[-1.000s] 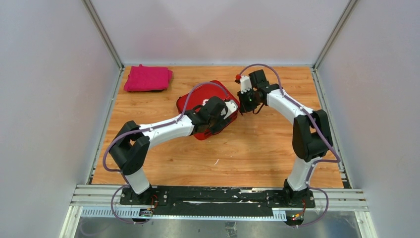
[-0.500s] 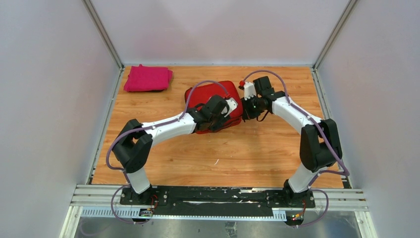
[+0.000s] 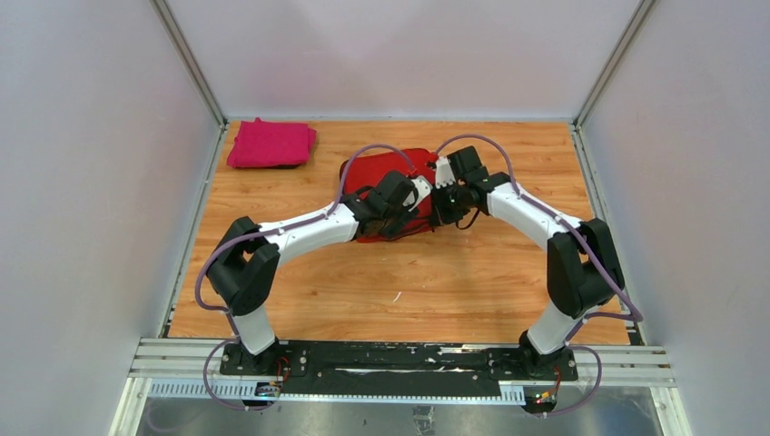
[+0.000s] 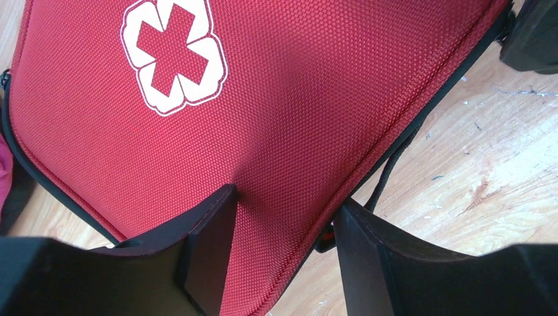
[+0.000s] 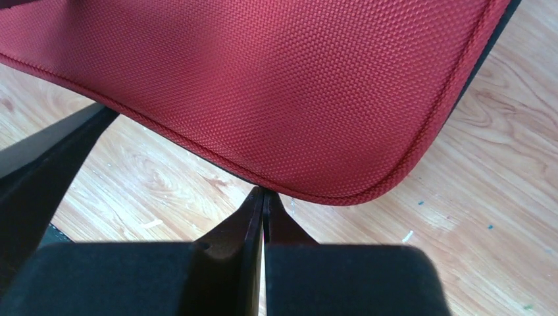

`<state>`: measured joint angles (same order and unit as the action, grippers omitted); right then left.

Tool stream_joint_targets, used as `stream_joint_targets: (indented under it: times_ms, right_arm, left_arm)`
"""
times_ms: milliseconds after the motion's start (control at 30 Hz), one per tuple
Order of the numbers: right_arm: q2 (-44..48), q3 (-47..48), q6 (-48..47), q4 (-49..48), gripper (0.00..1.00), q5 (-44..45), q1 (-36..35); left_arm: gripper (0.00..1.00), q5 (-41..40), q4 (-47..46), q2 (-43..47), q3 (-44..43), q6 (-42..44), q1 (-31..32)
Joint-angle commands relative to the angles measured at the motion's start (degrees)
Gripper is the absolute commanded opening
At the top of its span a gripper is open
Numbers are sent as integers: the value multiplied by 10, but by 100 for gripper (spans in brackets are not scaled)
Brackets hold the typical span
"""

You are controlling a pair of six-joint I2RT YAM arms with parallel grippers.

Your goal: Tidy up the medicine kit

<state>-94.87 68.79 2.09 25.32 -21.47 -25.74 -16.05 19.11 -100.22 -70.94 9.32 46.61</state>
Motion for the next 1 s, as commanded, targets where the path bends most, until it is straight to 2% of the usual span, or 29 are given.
stream_joint_targets:
  times_ms: [0,167,367,433,567,700,800,967]
  right_arm:
    - [4,-25,102,-62,0,-68,-51]
    - [17,-85,238,-185,0,-60,-51]
    - [17,-120,325,-289,0,-76,-51]
    - [18,-119,319,-282,0,-63,-50]
    - [41,-120,276,-203,0,-5,-36]
    - [79,-141,255,-169,0,15,7]
    - [101,-146,225,-129,0,25,43]
    - [113,-137,185,-85,0,29,108]
  left_arm:
    - [60,19,-38,-16,-9,-19,-4]
    - [68,41,-64,22,21,-20,-4]
    - [73,84,-83,47,42,-12,-4]
    - [74,100,-79,56,42,-12,-4]
    - [78,127,-65,102,54,-9,-4]
    - [81,147,-72,176,82,-7,-4]
    - [85,126,-109,228,106,-26,-9]
    - [92,118,-124,214,87,-105,-75]
